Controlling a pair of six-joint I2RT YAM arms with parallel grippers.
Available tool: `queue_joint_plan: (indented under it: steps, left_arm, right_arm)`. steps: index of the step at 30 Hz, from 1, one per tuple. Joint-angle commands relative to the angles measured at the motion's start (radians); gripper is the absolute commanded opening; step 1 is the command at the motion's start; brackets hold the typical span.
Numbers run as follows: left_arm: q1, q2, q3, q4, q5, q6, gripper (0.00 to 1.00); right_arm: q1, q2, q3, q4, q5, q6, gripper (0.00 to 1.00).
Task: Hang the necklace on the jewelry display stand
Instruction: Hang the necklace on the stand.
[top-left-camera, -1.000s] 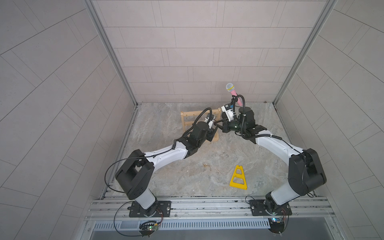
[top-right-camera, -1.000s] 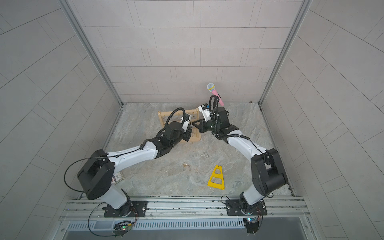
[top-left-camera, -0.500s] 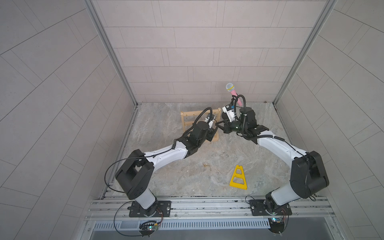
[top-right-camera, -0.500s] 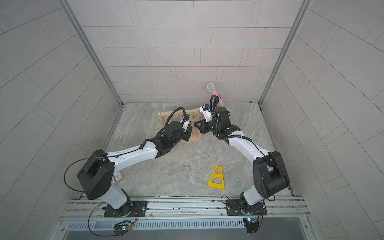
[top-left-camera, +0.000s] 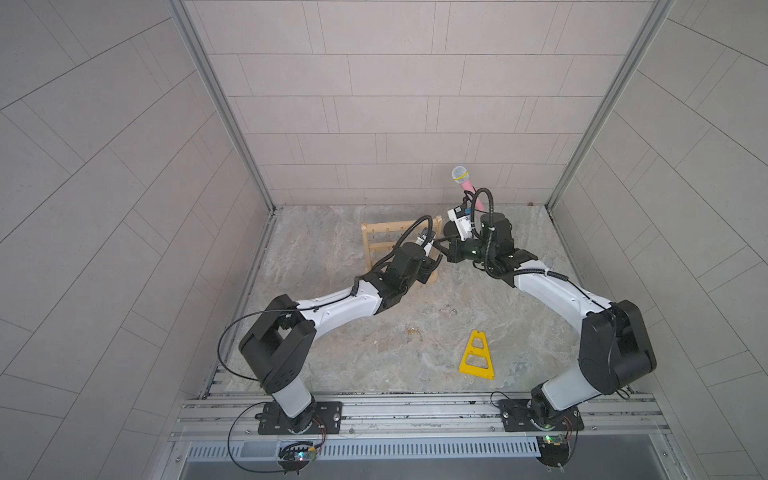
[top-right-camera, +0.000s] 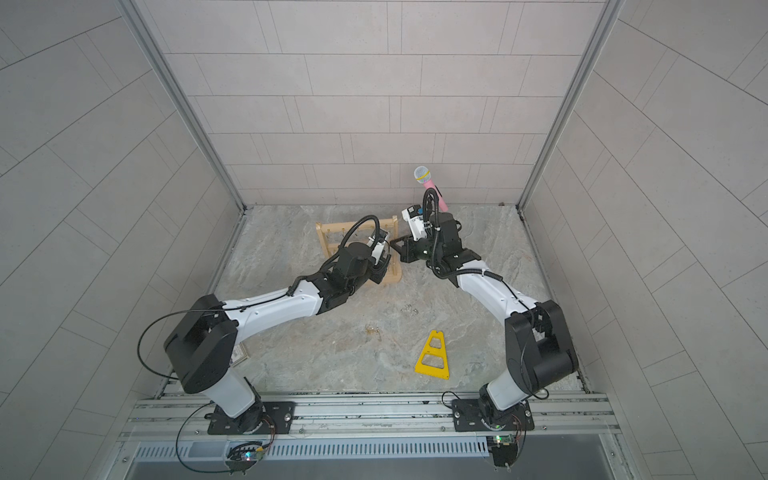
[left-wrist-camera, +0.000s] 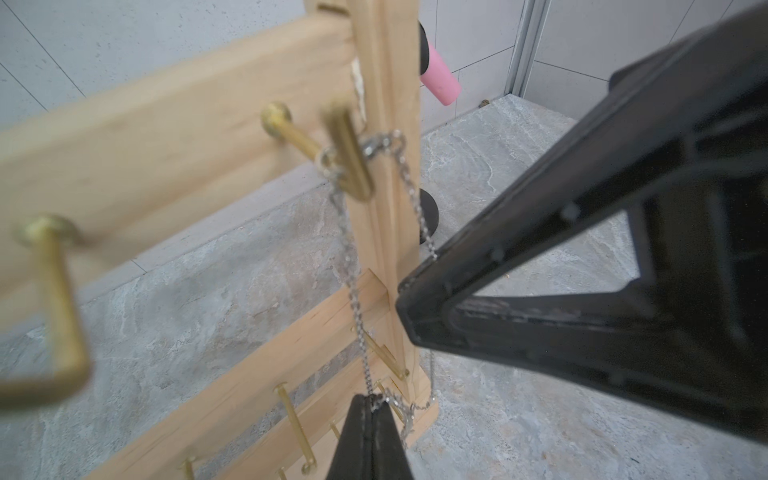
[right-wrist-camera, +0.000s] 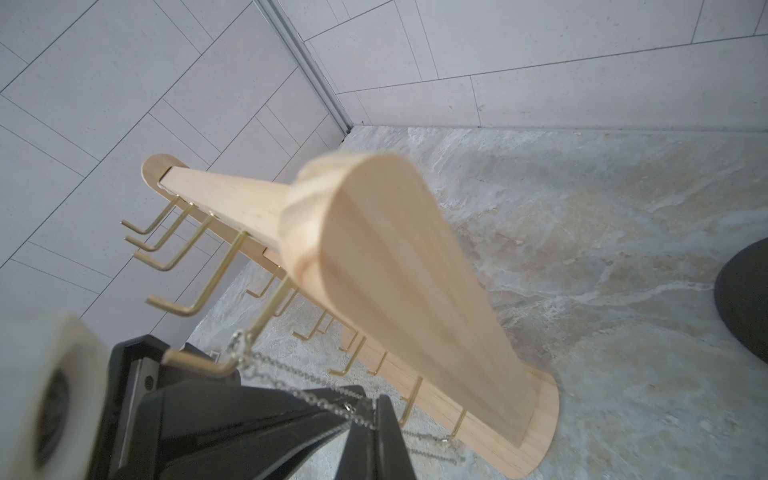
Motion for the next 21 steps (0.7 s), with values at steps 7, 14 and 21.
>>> queue_joint_plan:
  steps: [7,14,21]
  left_arm:
    - [-0.005,0.025,0.034,-0.022,-0.041,0.016,0.00]
    - [-0.005,0.039,0.044,-0.032,-0.051,0.013,0.00]
    - [-0.005,0.048,0.051,-0.039,-0.055,0.012,0.02]
  right_arm:
    - [-0.004,0.026,0.029,0.054,0.023,0.029,0.05]
    - [-0.003,0.024,0.029,0.056,0.035,0.033,0.11]
    - [-0.003,0.017,0.014,0.045,0.045,0.025,0.19]
